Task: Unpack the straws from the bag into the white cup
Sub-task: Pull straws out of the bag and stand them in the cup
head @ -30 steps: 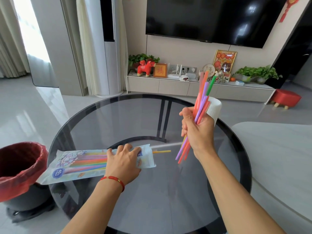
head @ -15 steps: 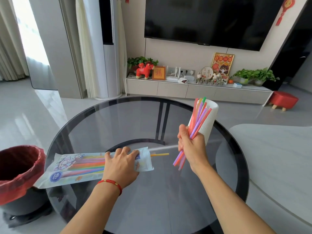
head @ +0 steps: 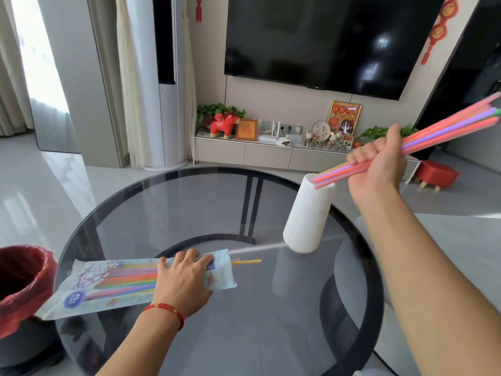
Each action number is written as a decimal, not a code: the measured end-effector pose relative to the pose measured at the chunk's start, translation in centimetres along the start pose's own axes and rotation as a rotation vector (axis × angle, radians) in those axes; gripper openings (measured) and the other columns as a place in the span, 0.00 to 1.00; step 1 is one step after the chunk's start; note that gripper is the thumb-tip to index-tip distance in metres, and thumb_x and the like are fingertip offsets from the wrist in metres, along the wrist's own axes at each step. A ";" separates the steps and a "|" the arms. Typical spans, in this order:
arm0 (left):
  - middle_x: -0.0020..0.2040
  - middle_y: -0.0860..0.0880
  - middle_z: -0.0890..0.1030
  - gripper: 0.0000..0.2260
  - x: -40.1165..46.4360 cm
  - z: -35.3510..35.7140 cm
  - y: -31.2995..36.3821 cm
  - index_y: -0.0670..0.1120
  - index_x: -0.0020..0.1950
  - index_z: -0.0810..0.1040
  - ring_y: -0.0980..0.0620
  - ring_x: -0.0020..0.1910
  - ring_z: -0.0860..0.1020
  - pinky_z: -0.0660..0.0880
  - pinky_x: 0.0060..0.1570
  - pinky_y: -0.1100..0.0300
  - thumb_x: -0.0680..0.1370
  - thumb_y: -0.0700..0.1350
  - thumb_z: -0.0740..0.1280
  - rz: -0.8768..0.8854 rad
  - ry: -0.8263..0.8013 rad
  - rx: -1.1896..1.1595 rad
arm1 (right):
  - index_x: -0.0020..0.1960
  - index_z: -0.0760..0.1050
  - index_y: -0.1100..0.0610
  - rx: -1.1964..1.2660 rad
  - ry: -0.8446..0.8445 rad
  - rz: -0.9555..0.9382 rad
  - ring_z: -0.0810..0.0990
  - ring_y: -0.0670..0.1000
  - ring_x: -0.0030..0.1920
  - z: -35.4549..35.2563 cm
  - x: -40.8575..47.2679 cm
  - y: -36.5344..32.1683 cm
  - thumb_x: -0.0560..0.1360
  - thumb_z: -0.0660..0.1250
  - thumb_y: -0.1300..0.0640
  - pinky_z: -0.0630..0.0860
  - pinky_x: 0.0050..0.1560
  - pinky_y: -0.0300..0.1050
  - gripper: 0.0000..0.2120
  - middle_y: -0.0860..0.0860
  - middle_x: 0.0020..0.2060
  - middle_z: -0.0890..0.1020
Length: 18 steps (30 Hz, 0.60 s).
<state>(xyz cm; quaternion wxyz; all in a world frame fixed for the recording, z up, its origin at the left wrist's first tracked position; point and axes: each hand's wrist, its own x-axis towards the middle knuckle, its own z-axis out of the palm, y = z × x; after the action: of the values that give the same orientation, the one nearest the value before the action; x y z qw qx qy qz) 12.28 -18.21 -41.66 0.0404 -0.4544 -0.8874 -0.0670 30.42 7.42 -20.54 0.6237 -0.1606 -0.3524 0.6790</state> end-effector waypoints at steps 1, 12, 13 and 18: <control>0.68 0.54 0.69 0.27 0.0 0.0 0.0 0.61 0.71 0.64 0.49 0.67 0.69 0.65 0.66 0.41 0.73 0.58 0.65 0.000 -0.001 -0.002 | 0.30 0.61 0.51 0.008 0.035 -0.015 0.59 0.49 0.27 0.2 0.8 -0.2 0.84 0.65 0.45 0.62 0.29 0.43 0.27 0.48 0.27 0.60; 0.67 0.54 0.69 0.27 0.1 0.2 -0.1 0.61 0.71 0.64 0.49 0.66 0.69 0.64 0.65 0.41 0.72 0.59 0.64 -0.002 0.002 0.005 | 0.37 0.70 0.52 -0.252 0.144 -0.067 0.69 0.45 0.23 -0.8 4.7 3.3 0.81 0.68 0.42 0.73 0.30 0.42 0.19 0.43 0.22 0.69; 0.67 0.54 0.69 0.27 0.1 0.2 -0.1 0.62 0.71 0.63 0.49 0.66 0.69 0.64 0.66 0.41 0.73 0.58 0.64 -0.001 0.003 0.005 | 0.38 0.70 0.52 -0.277 0.139 -0.049 0.71 0.45 0.24 -1.0 4.8 3.6 0.81 0.68 0.43 0.75 0.32 0.42 0.19 0.43 0.22 0.71; 0.67 0.54 0.69 0.26 0.1 0.2 -0.1 0.61 0.70 0.64 0.50 0.66 0.69 0.65 0.65 0.41 0.72 0.58 0.64 -0.001 0.005 0.004 | 0.35 0.80 0.50 -0.707 0.043 0.054 0.81 0.46 0.46 -3.2 5.1 5.6 0.80 0.66 0.43 0.73 0.46 0.46 0.18 0.46 0.41 0.86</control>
<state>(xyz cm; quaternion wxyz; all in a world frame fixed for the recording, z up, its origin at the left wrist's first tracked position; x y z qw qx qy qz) 12.10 -18.12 -41.87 0.0433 -0.4538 -0.8876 -0.0665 27.54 13.34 -25.41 0.5188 -0.3901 -0.5478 0.5278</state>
